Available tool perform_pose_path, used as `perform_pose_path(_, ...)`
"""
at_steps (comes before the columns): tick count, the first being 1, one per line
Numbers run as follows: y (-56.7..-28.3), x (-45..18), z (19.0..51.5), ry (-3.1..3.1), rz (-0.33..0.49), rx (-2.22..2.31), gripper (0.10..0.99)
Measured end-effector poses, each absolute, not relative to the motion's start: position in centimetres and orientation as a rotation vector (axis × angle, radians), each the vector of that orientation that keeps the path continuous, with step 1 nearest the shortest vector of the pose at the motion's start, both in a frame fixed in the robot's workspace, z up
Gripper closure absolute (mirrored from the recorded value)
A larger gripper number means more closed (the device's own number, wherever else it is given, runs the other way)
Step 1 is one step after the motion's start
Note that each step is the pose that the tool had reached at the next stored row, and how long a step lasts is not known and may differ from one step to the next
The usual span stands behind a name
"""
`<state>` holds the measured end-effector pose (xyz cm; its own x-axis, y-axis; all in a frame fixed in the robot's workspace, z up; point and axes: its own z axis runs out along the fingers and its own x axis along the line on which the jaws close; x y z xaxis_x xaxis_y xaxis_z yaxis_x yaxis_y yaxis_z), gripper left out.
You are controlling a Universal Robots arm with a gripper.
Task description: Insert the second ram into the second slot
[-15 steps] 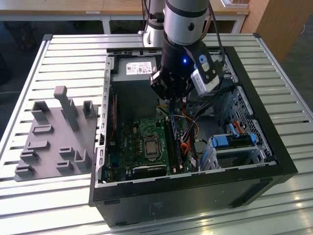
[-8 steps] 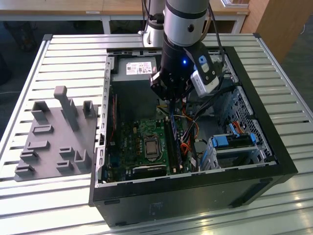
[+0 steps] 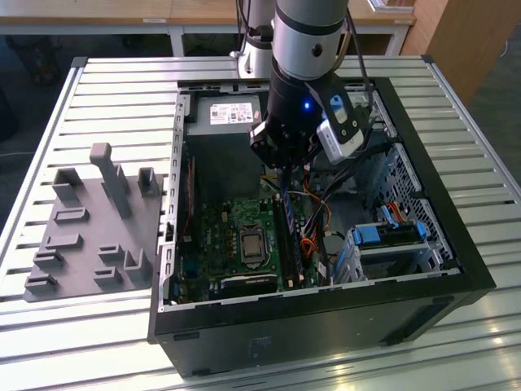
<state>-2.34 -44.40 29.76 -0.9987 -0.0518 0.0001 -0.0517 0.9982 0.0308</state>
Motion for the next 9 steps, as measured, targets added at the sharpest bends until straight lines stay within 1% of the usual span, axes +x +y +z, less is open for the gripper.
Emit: perform_pose_path(9, -44.40, -2.34, 29.41, -3.131, -0.048, 0.081, 0.973)
